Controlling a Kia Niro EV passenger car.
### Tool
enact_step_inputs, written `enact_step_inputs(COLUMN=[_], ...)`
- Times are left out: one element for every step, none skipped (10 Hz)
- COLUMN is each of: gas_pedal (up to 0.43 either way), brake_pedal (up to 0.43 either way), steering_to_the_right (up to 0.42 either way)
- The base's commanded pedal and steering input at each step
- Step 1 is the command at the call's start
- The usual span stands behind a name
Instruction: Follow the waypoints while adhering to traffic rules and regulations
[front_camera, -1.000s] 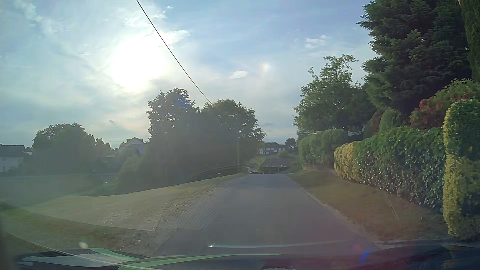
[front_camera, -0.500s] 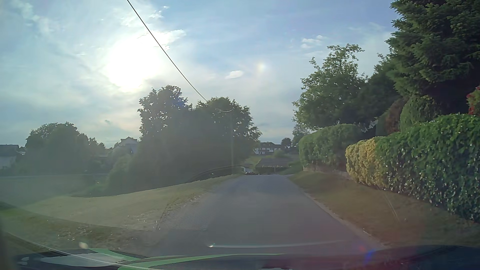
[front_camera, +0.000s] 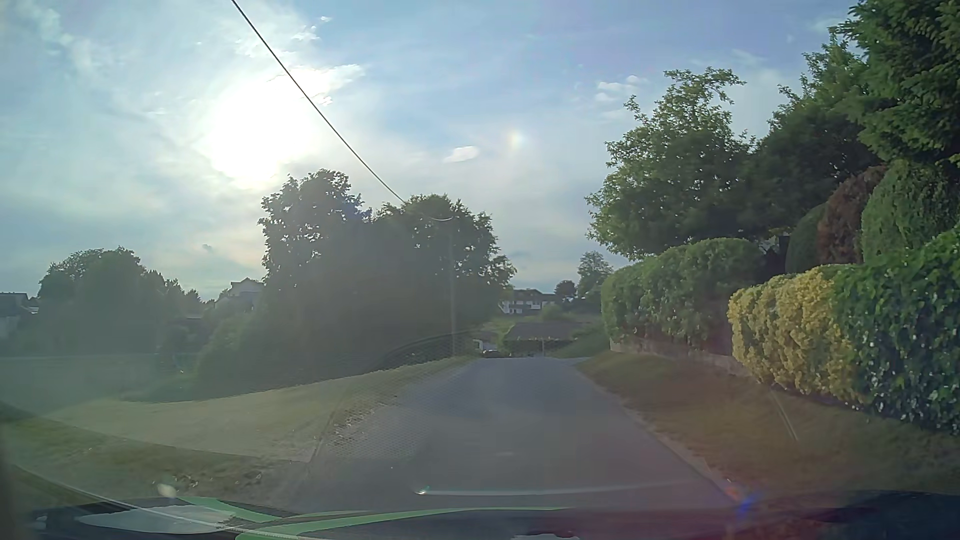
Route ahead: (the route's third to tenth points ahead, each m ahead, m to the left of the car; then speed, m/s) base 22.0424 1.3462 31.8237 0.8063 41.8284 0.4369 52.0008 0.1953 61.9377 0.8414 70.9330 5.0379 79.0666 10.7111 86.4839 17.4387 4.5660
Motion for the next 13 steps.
enact_step_inputs(gas_pedal=[0.047,0.047,0.047,0.047,0.047,0.047,0.047,0.047,0.047,0.028,0.000,0.000,0.008], brake_pedal=[0.000,0.000,0.000,0.000,0.000,0.000,0.000,0.000,0.000,0.000,0.000,0.000,0.000], steering_to_the_right=[0.017,0.015,0.014,0.014,0.014,0.012,0.011,0.011,0.010,0.008,0.006,0.005,0.005])
